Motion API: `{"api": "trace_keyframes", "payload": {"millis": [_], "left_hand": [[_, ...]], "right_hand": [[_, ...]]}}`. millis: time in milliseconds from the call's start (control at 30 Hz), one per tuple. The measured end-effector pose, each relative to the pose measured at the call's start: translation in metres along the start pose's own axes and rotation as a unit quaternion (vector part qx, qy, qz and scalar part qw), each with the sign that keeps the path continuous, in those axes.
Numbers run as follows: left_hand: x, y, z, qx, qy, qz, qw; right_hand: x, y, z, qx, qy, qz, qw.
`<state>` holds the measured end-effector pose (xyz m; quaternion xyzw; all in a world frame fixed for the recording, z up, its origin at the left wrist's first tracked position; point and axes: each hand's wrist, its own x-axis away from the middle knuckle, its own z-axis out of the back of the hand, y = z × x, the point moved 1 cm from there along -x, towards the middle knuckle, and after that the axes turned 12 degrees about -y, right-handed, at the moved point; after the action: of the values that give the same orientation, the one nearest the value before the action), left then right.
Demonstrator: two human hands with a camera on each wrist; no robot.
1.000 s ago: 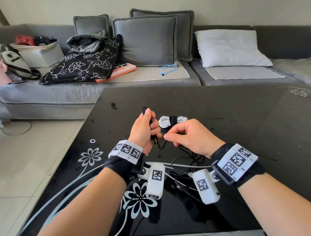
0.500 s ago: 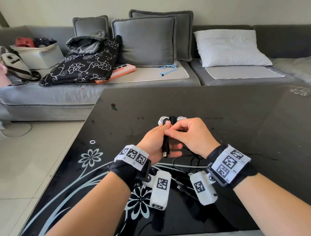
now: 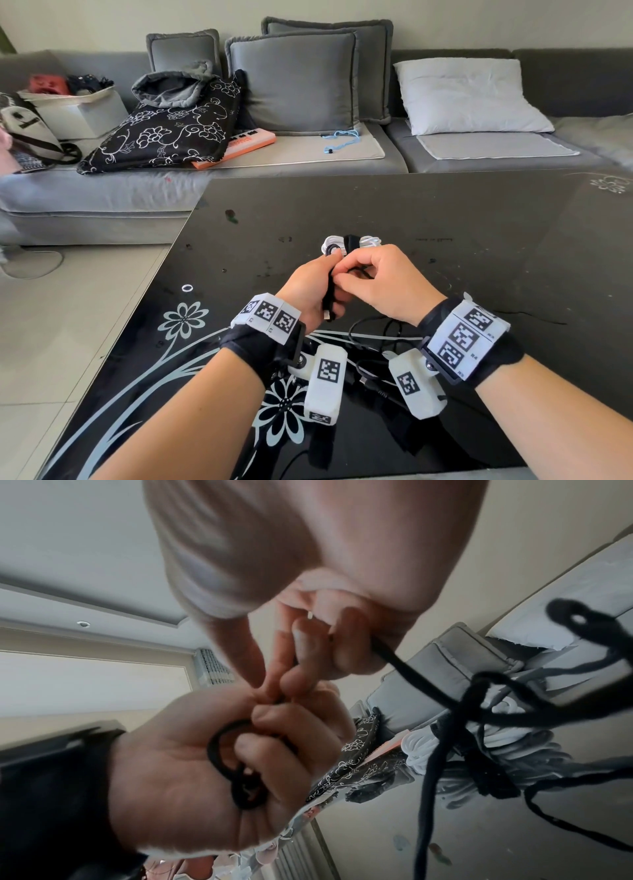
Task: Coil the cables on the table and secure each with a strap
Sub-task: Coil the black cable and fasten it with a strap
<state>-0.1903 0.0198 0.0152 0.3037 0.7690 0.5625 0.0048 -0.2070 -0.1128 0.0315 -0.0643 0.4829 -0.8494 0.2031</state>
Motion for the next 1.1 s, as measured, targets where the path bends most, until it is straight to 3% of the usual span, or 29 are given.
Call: {"api": "trace_keyframes", "payload": {"millis": [167,400,633,833,1100], "left_hand": [[0.001,0.002,0.002,-0.04,0.012,0.01,0.999],[0.004,0.0,-0.002,-0.118,0.013,0.022,0.993],[0.007,0.002,-0.006,-0.074,0.012,0.023,0.997],[0.01,0.001,-0.005,-0.037,-0.008,0.061,0.997],[0.008,-0.002,-0.002,-0.05,-0.024,0.088,0.995]], "right_hand": [[0.0,-0.005,0.001,0.006,-0.001,0.026,1.0],[-0.002,0.004,0.004,-0.015,0.073,0.02,0.997],[-0.004,0.008,0.0,-0.033,0.078,0.001,0.996],[-0.003,0.009,0.0,0.048,0.096,0.02,0.994],[-0.004,0.014,0.002,0.119,0.075,-0.016,0.99]]}}
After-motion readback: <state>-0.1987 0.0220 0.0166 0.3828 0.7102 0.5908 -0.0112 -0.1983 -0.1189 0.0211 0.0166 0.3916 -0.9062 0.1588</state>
